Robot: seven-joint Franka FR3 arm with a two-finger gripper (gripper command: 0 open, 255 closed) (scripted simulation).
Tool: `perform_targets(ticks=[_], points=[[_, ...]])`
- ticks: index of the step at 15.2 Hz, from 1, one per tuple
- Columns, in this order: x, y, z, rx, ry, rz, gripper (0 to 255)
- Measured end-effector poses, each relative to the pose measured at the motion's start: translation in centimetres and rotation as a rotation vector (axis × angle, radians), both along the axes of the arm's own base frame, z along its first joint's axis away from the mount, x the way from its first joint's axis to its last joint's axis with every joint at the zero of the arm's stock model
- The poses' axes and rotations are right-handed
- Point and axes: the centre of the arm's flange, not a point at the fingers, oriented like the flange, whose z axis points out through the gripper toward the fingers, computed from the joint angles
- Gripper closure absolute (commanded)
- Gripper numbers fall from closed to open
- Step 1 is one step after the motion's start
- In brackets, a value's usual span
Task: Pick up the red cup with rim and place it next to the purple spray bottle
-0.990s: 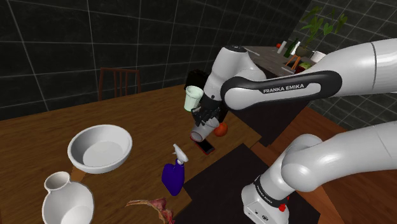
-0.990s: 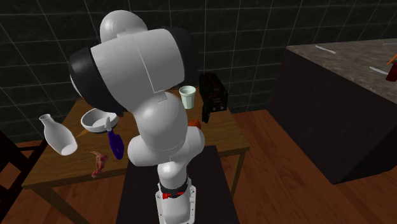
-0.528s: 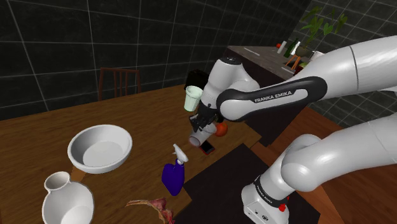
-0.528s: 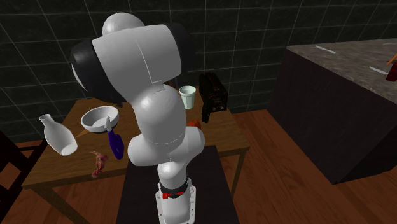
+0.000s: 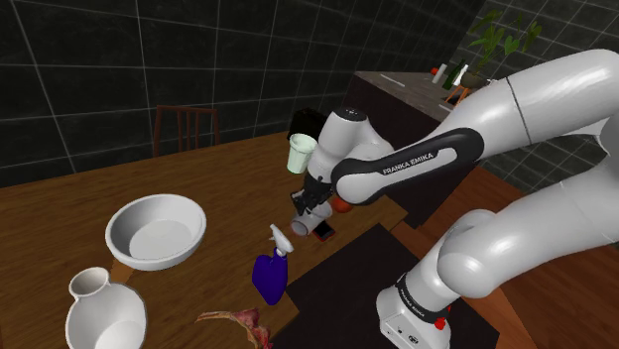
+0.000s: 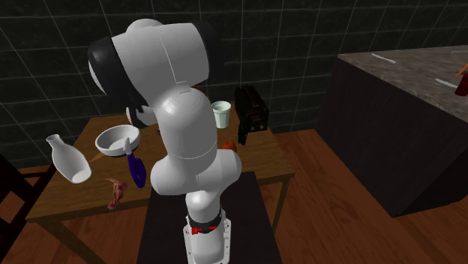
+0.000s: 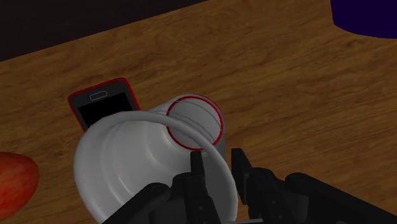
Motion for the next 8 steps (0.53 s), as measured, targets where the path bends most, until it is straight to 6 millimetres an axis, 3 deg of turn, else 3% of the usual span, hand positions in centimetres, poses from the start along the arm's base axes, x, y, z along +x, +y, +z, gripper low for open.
perform_targets(ticks=[8], points=[[0.0, 0.0, -3.1, 0.001, -0.005, 0.001, 255]])
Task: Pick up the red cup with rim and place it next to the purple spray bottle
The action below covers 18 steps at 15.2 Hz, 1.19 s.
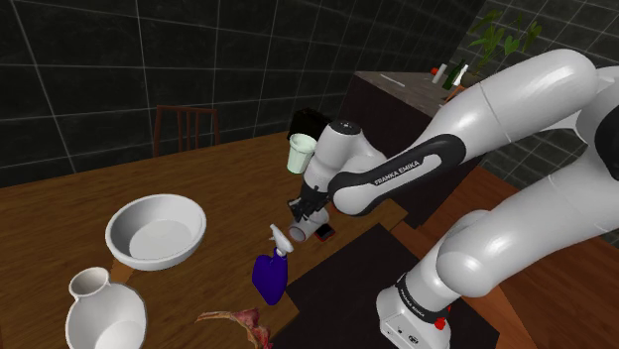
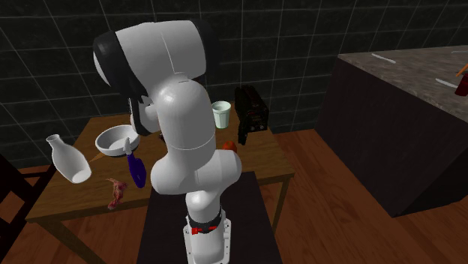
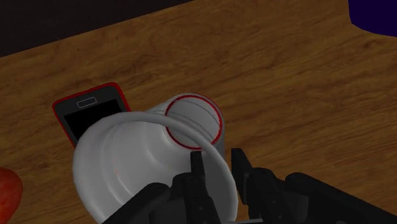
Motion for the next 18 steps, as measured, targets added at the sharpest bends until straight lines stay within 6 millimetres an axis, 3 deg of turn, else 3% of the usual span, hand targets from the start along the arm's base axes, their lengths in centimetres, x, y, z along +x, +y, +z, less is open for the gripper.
perform_targets(ticks=[4, 5, 11, 15, 18], points=[[0.1, 0.0, 0.0, 0.001, -0.004, 0.001, 255], [0.1, 0.0, 0.0, 0.001, -0.004, 0.001, 0], [-0.1, -0.1, -0.2, -0.001, 0.003, -0.001, 0], [-0.2, 0.1, 3.7, -0.001, 0.001, -0.001, 0], [-0.4, 0.2, 4.5, -0.001, 0.003, -0.001, 0]])
